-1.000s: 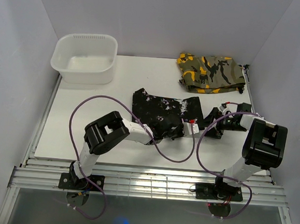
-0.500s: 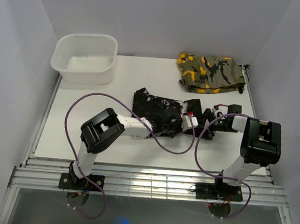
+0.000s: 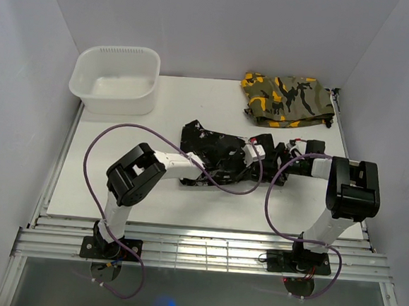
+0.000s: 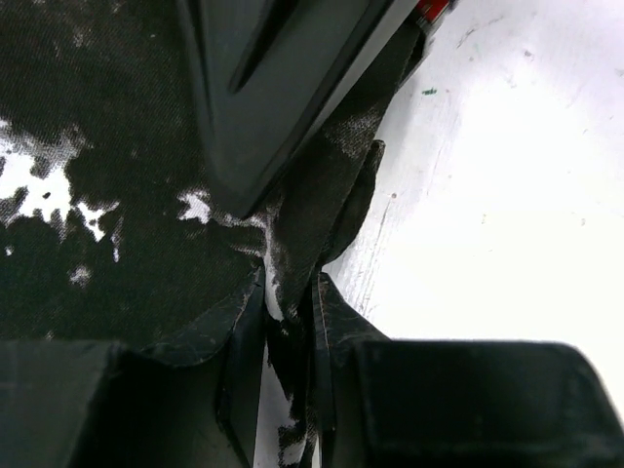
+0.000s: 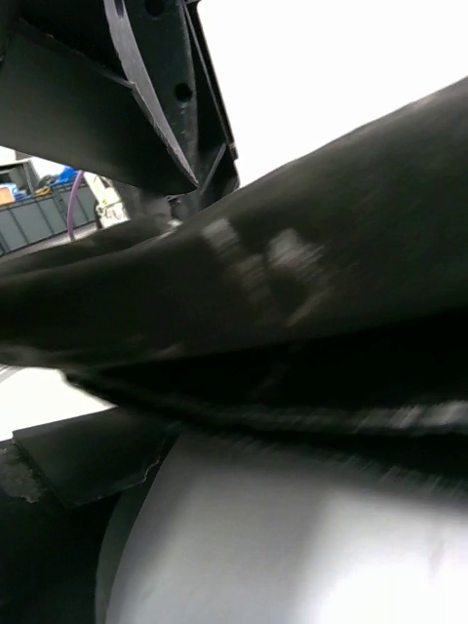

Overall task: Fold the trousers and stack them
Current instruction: Neatly place the folded trousers to the corner

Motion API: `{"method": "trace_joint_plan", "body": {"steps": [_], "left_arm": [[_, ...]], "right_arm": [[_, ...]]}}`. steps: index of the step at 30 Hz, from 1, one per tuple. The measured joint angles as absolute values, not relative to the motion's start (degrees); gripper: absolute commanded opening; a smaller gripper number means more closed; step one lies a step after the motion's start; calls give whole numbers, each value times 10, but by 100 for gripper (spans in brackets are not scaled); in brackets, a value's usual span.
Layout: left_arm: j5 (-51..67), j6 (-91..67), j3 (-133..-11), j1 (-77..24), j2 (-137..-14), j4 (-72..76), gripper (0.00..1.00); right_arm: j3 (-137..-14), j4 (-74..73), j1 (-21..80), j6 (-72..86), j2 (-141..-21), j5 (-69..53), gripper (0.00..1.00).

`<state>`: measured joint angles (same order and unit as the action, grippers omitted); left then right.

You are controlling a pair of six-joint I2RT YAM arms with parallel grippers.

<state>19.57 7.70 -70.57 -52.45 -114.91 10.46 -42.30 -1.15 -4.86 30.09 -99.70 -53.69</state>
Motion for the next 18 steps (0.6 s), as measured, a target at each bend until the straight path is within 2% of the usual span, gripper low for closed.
{"method": "trace_joint_plan", "body": {"steps": [1, 3, 4, 5, 6, 7, 8, 9, 10, 11, 13, 18], "left_arm": [[200, 72, -706, -523, -1149, 105, 0], [207, 60, -707, -521, -1149, 105, 0], [208, 56, -707, -521, -1149, 105, 0], [211, 52, -707, -521, -1149, 105, 0], [215, 48, -707, -519, -1148, 105, 4], [217, 45, -707, -518, -1148, 103, 18], [218, 43, -707, -517, -1147, 100, 29], [219, 39, -707, -515, -1144, 93, 34], [221, 32, -707, -512, -1140, 85, 44], [225, 22, -707, -508, -1132, 75, 49], [244, -12, -699, -491, -1098, 50, 57], [270, -79, -610, -367, -869, -45, 60]], "right_arm": [[-423, 5, -43, 314, -1000, -537, 96], [-423, 42, -31, 340, -1006, -539, 98], [-422, 58, -25, 352, -1008, -539, 94], [-422, 73, -20, 362, -1010, -536, 87], [-422, 81, -17, 368, -1013, -533, 78], [-422, 90, -13, 373, -1017, -529, 57], [-422, 96, -11, 375, -1021, -525, 46], [-422, 98, -11, 378, -1024, -520, 37], [-422, 98, -11, 378, -1026, -516, 22], [-423, 93, -10, 371, -1027, -514, 15], [-433, 71, -6, 354, -1026, -504, 8], [-485, -6, -2, 280, -1013, -470, 8]]}}
